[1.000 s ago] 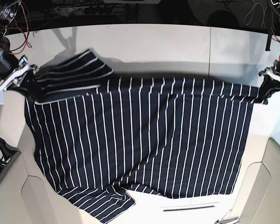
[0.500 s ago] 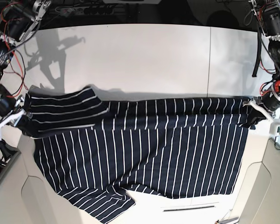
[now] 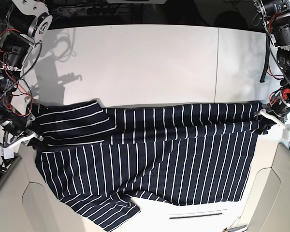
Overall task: Fold the T-shirt properly
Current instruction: 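Lift the shoulder edge with both grippers and fold it toward the hem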
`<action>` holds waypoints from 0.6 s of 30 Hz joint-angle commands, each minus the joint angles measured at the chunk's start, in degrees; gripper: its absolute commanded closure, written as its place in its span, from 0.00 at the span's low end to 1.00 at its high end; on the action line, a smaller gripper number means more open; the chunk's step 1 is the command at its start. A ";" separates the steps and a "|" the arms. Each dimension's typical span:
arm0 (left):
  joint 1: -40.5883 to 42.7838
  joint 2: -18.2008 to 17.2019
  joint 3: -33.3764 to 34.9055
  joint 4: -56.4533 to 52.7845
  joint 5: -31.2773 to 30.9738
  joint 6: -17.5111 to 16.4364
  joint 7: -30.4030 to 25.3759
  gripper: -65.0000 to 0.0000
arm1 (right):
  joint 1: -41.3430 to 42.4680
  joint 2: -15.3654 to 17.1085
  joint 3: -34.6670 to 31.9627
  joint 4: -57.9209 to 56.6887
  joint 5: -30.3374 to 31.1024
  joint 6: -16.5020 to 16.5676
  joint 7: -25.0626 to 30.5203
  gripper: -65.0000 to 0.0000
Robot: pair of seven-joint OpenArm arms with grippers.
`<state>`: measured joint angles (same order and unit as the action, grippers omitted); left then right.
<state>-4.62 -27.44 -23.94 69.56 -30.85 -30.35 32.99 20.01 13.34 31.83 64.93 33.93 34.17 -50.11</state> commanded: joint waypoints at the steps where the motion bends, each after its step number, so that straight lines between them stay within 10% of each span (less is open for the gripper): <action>1: -1.09 -1.14 -0.37 0.48 -0.59 0.20 -1.38 0.75 | 1.64 1.07 -0.57 0.63 0.68 0.11 1.40 0.77; 5: -1.11 -1.20 -0.42 0.24 -2.62 0.85 3.34 0.56 | 1.49 1.11 -1.51 0.92 0.98 -0.33 -1.27 0.37; 18: 0.00 -1.29 -13.18 0.24 -14.95 -0.96 10.54 0.56 | -5.42 1.09 10.86 11.21 3.32 -0.50 -4.46 0.35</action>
<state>-4.03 -27.49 -36.84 68.97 -44.71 -30.87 44.45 13.32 13.58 42.65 75.20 35.94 33.41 -55.83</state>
